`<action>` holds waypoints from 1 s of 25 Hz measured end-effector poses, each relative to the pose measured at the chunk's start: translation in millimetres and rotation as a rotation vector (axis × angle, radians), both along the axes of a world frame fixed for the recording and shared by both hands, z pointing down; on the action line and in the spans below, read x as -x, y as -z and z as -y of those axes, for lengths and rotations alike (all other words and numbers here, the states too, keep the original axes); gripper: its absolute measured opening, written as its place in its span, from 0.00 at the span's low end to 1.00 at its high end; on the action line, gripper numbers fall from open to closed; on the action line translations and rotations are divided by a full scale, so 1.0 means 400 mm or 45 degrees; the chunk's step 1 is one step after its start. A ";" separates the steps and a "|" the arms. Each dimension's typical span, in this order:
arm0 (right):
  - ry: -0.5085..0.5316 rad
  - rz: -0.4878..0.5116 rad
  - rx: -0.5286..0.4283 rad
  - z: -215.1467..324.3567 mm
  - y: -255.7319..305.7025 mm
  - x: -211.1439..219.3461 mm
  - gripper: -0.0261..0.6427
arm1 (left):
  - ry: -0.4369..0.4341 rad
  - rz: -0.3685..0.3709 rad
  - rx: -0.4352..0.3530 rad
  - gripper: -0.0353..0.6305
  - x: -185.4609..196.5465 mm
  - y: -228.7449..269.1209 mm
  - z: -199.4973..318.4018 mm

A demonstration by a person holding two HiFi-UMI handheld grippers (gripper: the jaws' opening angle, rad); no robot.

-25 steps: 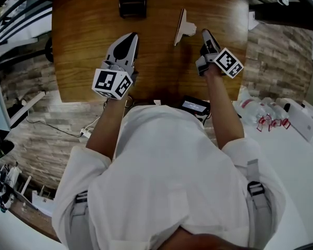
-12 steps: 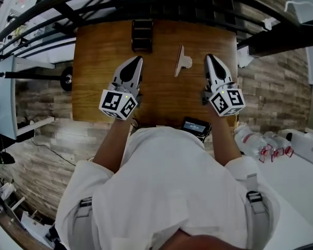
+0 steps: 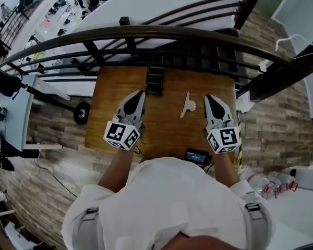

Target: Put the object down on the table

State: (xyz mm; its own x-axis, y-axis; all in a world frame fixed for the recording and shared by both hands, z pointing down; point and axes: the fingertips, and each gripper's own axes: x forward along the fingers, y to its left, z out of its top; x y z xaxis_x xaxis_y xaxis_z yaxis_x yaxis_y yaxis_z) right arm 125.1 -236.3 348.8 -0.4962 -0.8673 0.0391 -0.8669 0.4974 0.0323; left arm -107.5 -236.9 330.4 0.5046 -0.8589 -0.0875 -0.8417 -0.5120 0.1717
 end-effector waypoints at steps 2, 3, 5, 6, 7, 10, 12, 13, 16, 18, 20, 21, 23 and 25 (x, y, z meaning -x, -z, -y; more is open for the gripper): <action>0.000 0.005 0.004 -0.008 0.000 0.013 0.08 | 0.023 0.033 -0.002 0.07 0.015 0.006 -0.008; -0.004 0.006 0.012 -0.013 -0.005 0.018 0.08 | 0.034 0.042 0.003 0.08 0.021 0.004 -0.014; -0.017 0.004 0.023 -0.025 -0.015 0.020 0.08 | 0.060 0.045 0.019 0.08 0.030 -0.007 -0.026; -0.023 0.005 0.024 -0.030 -0.018 0.018 0.08 | 0.075 0.042 0.028 0.08 0.033 -0.014 -0.031; -0.027 0.009 0.026 -0.033 -0.021 0.017 0.08 | 0.089 0.038 0.035 0.08 0.036 -0.020 -0.034; -0.029 0.033 0.041 -0.034 -0.029 0.017 0.08 | 0.103 0.038 0.038 0.08 0.033 -0.030 -0.040; -0.025 0.045 0.050 -0.031 -0.030 0.019 0.08 | 0.097 0.042 0.035 0.08 0.024 -0.035 -0.041; -0.021 0.049 0.054 -0.029 -0.028 0.021 0.08 | 0.093 0.044 0.034 0.08 0.019 -0.036 -0.040; -0.011 0.071 0.061 -0.019 -0.020 0.028 0.08 | 0.083 0.041 0.034 0.08 0.005 -0.039 -0.034; -0.011 0.081 0.065 -0.014 -0.019 0.032 0.08 | 0.077 0.046 0.033 0.07 -0.006 -0.042 -0.031; -0.010 0.086 0.076 -0.012 -0.024 0.036 0.08 | 0.077 0.048 0.040 0.07 -0.014 -0.048 -0.028; -0.009 0.089 0.083 -0.010 -0.029 0.037 0.08 | 0.081 0.045 0.049 0.07 -0.016 -0.054 -0.025; -0.008 0.096 0.096 -0.008 -0.035 0.037 0.08 | 0.087 0.035 0.066 0.07 -0.019 -0.064 -0.021; -0.007 0.108 0.107 -0.004 -0.039 0.034 0.08 | 0.078 0.029 0.074 0.07 -0.026 -0.068 -0.018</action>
